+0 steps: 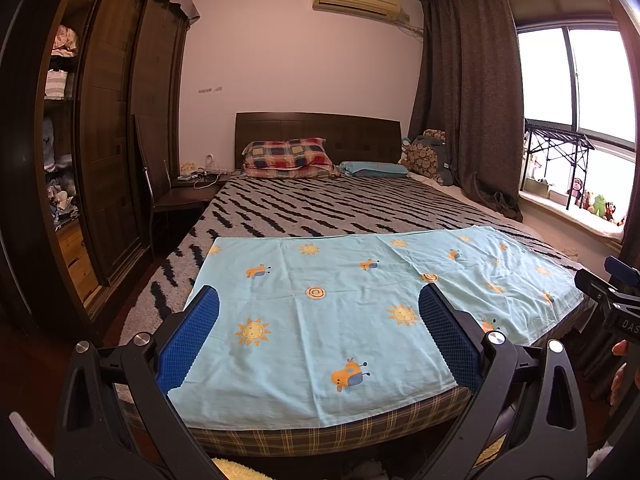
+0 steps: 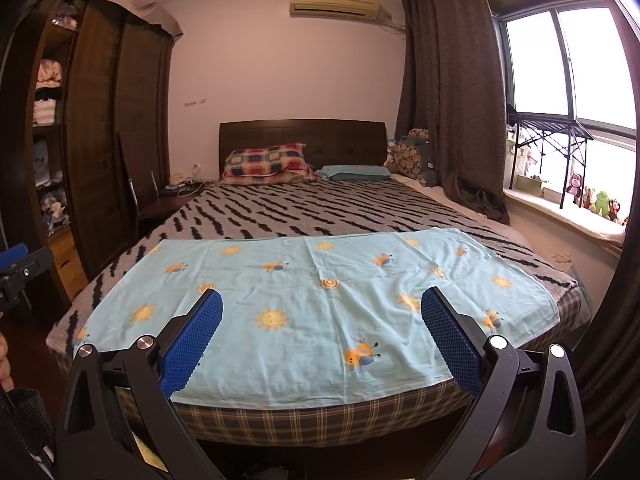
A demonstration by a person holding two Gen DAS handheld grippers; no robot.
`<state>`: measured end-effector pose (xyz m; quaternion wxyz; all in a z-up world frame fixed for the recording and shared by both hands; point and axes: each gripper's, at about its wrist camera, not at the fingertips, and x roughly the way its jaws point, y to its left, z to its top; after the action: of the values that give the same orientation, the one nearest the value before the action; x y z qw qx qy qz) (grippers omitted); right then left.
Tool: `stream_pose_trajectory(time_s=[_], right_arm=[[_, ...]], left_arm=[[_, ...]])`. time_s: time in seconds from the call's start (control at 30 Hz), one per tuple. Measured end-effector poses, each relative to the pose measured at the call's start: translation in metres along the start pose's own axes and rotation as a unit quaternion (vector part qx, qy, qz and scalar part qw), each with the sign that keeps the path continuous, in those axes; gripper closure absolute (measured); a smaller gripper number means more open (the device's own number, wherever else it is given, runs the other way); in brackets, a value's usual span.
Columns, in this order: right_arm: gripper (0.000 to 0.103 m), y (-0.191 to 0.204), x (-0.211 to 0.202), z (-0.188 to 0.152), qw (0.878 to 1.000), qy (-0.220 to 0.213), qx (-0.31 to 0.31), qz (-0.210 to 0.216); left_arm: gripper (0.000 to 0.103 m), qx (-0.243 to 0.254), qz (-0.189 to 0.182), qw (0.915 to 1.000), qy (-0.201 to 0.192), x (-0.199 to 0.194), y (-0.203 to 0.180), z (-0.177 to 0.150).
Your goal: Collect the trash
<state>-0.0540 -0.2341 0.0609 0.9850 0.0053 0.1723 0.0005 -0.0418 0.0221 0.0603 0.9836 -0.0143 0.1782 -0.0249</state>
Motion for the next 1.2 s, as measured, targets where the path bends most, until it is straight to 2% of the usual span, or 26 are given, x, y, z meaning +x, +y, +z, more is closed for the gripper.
stream_pose_trajectory(time_s=[0.3,0.63,1.2], right_arm=[[0.003,0.0027,0.0011,-0.0017,1.0,0.004,-0.003,0.003],[0.003,0.0023,0.0016,-0.0024,1.0,0.008,-0.002,0.006],[0.003,0.002,0.0076,-0.0036,1.0,0.017,-0.004,0.007]], left_arm=[[0.008,0.001,0.0,1.0,0.001,-0.0003,0.0014,0.0007],[0.008,0.005,0.016,0.9998,0.005,0.0014,0.0006,0.0011],[0.008,-0.003,0.005,0.9999,0.011,0.0063,0.0001,-0.0005]])
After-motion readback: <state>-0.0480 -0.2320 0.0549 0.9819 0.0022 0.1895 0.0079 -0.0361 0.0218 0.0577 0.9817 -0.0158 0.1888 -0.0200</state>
